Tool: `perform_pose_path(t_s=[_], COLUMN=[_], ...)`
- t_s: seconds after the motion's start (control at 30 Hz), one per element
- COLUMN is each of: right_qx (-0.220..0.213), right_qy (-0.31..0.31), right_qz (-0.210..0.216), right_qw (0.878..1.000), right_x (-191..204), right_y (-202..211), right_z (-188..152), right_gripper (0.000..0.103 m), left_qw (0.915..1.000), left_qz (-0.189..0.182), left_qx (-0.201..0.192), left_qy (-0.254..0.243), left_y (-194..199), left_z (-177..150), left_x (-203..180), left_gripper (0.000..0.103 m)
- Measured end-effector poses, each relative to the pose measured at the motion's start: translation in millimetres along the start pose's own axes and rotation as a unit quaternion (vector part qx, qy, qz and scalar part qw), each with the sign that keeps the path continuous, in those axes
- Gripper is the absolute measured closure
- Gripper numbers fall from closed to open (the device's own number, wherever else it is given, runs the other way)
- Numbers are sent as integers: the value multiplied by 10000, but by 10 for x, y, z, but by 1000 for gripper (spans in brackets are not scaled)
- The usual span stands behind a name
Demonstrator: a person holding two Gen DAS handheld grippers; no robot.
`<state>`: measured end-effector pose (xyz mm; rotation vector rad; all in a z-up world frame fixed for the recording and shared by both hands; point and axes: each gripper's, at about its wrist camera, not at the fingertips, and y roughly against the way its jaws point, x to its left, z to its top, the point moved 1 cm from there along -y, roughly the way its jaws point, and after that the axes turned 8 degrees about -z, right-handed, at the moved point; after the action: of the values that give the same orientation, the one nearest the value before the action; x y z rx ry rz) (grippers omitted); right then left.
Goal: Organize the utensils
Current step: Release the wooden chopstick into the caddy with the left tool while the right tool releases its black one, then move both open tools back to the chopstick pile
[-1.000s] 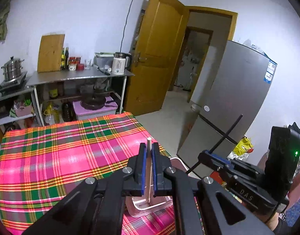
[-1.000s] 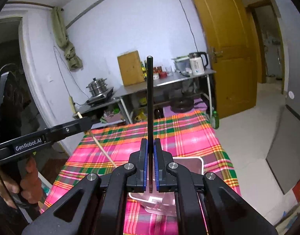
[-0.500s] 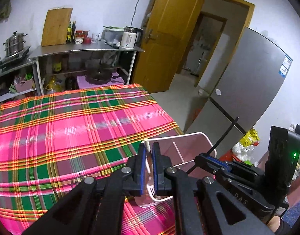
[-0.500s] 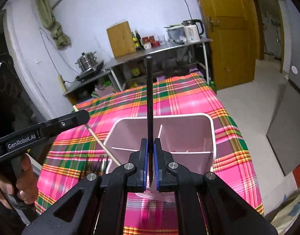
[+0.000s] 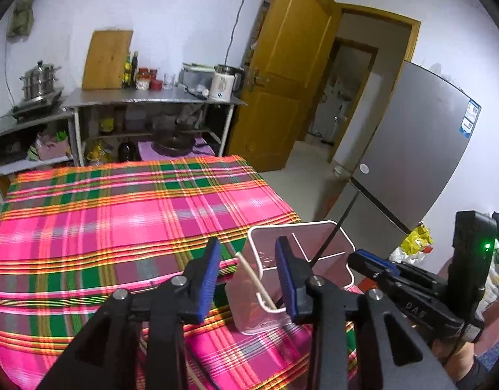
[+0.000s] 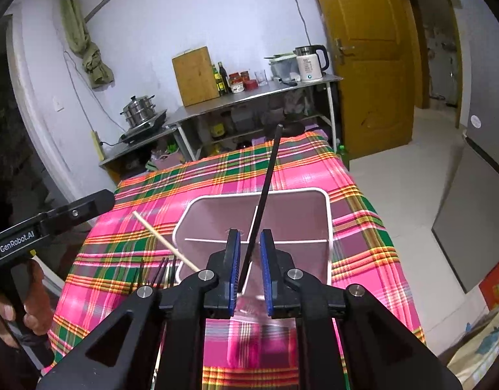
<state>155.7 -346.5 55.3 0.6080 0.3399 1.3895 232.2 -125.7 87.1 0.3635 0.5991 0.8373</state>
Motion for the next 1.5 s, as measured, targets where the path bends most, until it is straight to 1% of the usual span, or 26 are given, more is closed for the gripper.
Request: perform_pose_path(t_s=[0.3,0.43,0.6,0.83,1.0,1.07,1.3,1.5], right_qx=[-300,-290,-180,105,309,397,691,921], right_qy=[190,250,382,590,788,828,964,1036], right_qz=[82,181,337,549,660,700,752,754], right_qw=[9993,9991,9985,9967,9942,9933,9901,9875], right_x=[167,243,348,533,703,744,889,988], right_y=[383,458,490,433,334,282,78,-141], right_z=[-154,-258,-457,-733,-879,-924,-1088,-1169], right_gripper=[90,90,90,90,90,90,91,91], left_qw=[9988,9979,9967,9958,9937,9923,9865,9822], left_qz=[210,357,623,847,1029,1109,1300,1350], left_qx=[-412,-522,-525,-271,17,133,541,816], left_qy=[-175,-148,-63,225,454,526,834,1024], left_y=[490,662,801,868,800,752,478,158], left_z=[-282,-483,-770,-1192,-1421,-1509,-1629,-1667], left_x=[-32,15,126,367,548,626,927,1196], left_gripper=[64,64,64,64,64,67,72,76])
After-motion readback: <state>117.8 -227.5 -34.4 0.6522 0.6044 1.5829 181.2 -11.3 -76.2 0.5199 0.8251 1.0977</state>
